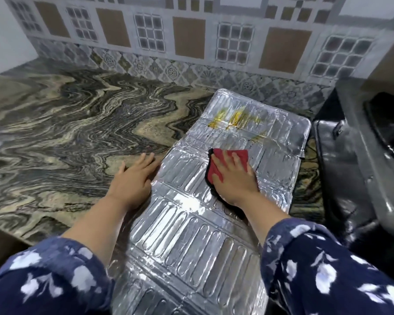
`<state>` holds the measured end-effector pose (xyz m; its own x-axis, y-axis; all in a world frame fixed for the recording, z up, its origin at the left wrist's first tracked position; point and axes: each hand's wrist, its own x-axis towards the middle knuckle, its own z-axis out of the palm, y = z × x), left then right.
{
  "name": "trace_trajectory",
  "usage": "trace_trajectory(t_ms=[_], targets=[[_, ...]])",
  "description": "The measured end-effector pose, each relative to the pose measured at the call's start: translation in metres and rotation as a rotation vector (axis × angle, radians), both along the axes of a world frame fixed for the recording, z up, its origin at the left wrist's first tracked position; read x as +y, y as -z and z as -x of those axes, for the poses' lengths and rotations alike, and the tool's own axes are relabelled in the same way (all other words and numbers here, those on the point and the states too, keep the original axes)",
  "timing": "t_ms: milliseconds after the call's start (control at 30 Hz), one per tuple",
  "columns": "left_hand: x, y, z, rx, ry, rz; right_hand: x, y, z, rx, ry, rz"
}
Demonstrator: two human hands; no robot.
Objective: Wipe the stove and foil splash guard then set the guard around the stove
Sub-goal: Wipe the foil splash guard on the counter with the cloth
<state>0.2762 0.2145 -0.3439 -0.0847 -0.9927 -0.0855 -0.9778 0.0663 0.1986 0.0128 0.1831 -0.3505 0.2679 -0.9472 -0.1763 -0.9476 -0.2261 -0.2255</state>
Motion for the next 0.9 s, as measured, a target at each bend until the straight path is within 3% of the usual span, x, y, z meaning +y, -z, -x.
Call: trace_trajectory(t_ms=[133,367,733,900], targets=[[-0.008,0.0,0.044,0.081,-0.004,0.103,0.018,-0.001,-0.005,-0.025,-0.038,0.039],[-0.032,0.017,0.075,0.015,-0.071,0.041,0.029,-0.001,0.024,-0.025,-0.114,0.062],[-0.031,0.027,0.075,0.001,-0.065,0.112,-0.092,0.007,0.09,0.097,0.337,0.061],[-0.033,0.03,0.076,-0.002,-0.068,0.133,-0.136,0.005,0.086,0.097,0.429,0.042]])
